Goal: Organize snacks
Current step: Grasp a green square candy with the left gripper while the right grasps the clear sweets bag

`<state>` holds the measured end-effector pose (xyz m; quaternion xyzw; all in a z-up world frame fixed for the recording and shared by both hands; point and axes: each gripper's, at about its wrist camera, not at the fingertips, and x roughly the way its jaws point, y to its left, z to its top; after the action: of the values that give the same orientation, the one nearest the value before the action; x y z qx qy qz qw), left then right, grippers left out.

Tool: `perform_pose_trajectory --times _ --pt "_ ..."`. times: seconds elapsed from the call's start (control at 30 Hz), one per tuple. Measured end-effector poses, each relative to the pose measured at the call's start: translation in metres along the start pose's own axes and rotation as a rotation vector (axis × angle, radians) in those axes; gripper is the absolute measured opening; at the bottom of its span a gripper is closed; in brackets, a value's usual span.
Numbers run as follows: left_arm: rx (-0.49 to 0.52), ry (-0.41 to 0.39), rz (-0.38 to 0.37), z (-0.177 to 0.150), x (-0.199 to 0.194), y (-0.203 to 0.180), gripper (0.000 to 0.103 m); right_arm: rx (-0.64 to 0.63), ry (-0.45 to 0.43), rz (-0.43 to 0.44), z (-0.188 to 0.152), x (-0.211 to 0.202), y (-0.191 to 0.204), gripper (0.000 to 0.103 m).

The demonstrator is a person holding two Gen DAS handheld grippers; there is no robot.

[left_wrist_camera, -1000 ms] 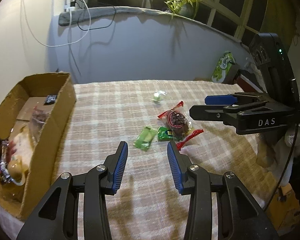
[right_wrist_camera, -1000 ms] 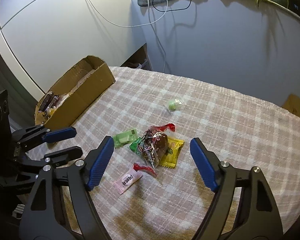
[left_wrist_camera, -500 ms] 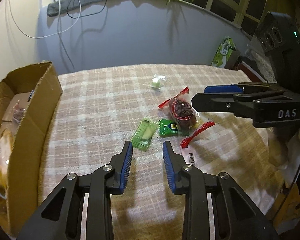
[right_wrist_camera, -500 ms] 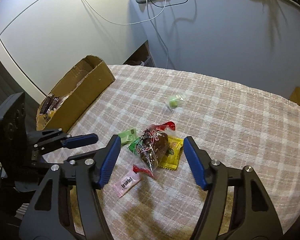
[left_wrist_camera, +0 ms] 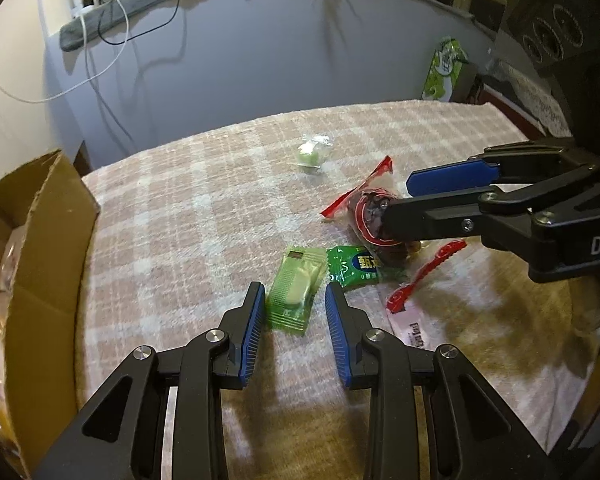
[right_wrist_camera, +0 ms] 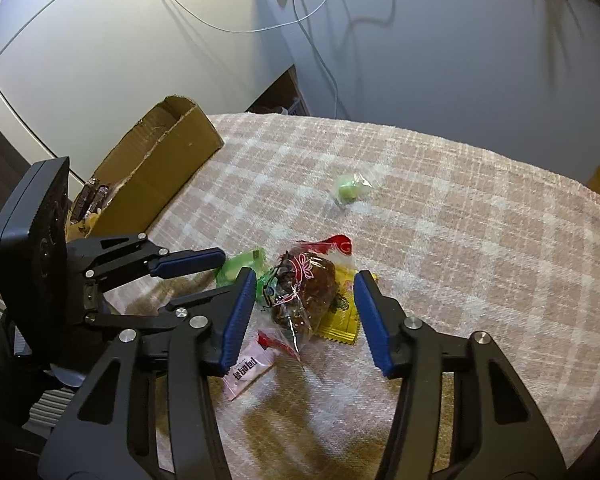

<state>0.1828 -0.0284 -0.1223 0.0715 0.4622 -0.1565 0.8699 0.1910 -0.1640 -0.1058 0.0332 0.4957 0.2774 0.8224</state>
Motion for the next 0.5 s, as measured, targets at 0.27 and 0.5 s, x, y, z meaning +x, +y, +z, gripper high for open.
perform_pose_trajectory --times 0.27,0.5 --pt "0.018 -0.016 0.005 0.005 0.004 -0.001 0.022 -0.016 0.026 -0.013 0.0 0.011 0.002 0.048" --pt "-0.017 -0.032 0.003 0.005 0.004 0.003 0.019 -0.01 0.02 0.008 0.0 0.011 0.003 0.032"
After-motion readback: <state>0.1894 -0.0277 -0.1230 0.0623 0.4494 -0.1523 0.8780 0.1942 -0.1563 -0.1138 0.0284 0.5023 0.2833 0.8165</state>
